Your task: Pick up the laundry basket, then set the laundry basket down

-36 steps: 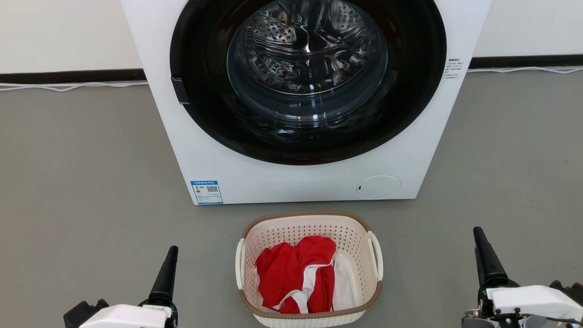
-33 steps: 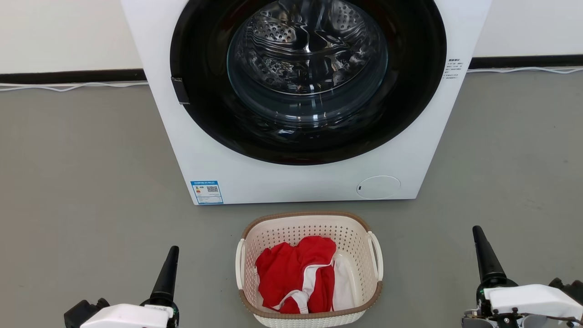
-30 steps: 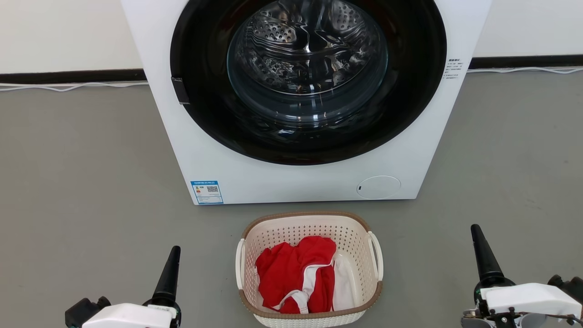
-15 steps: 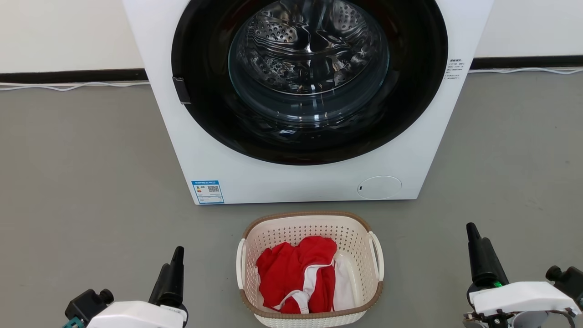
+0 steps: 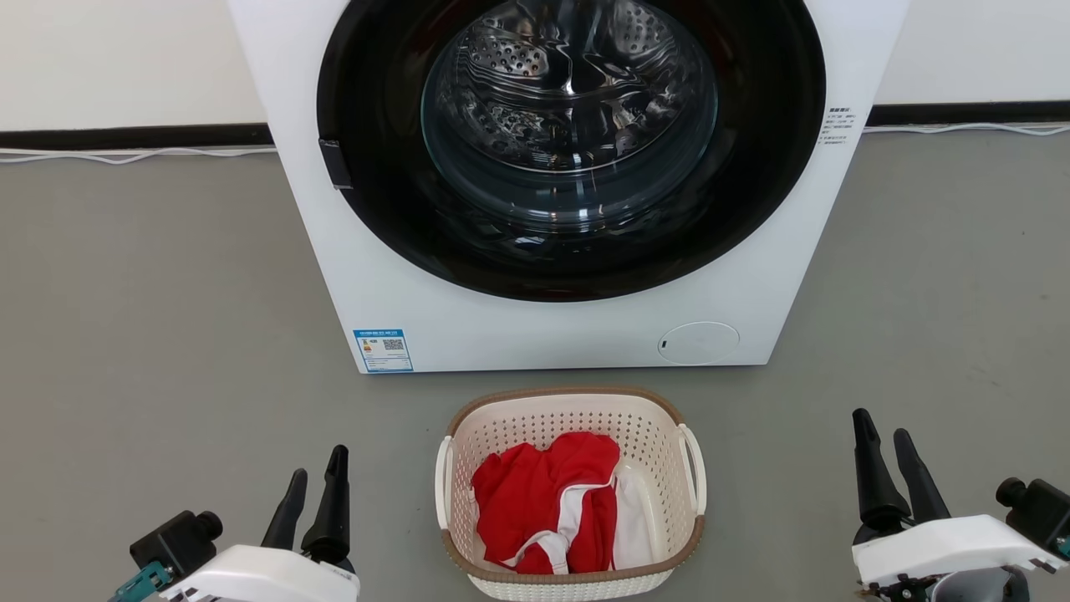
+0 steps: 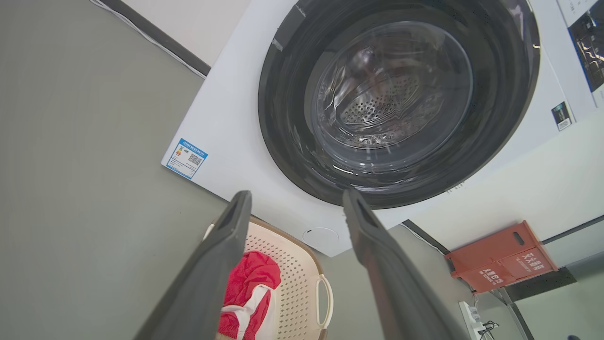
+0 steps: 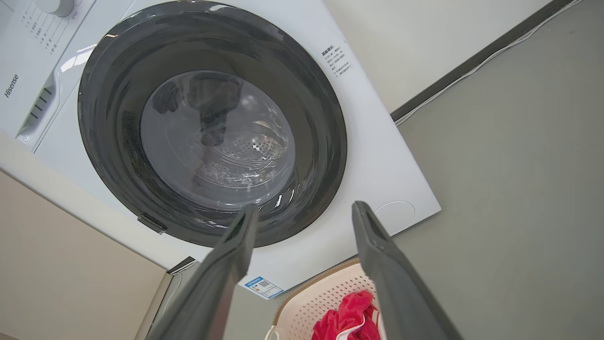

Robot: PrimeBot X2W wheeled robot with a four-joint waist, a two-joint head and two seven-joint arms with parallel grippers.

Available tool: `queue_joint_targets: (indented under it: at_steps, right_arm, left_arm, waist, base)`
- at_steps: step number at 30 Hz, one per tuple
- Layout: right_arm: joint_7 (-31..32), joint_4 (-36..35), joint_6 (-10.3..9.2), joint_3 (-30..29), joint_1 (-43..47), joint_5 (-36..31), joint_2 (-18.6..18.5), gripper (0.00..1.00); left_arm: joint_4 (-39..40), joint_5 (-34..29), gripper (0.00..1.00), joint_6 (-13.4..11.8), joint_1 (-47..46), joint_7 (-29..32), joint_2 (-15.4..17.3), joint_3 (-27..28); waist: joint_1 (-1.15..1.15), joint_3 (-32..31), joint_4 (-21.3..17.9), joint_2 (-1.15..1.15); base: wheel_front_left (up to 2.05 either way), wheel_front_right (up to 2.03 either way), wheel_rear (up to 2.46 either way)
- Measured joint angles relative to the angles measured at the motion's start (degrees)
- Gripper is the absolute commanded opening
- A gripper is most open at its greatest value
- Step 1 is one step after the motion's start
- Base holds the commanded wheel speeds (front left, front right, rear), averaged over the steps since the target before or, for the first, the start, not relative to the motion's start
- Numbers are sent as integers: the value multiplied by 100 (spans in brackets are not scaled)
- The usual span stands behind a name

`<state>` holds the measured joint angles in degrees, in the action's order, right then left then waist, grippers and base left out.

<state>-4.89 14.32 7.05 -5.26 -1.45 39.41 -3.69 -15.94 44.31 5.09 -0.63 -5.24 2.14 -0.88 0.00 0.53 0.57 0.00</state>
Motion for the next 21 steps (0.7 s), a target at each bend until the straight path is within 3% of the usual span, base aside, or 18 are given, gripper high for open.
queue_joint_targets:
  at_steps: [21]
  right_arm:
    - [-341,191,1,-59,-10,-1674,-80,100]
  left_arm:
    - [-75,-1750,100,-4,-1,-325,144,-80]
  waist:
    - [0,71,83,0]
  base:
    - [0,0,0]
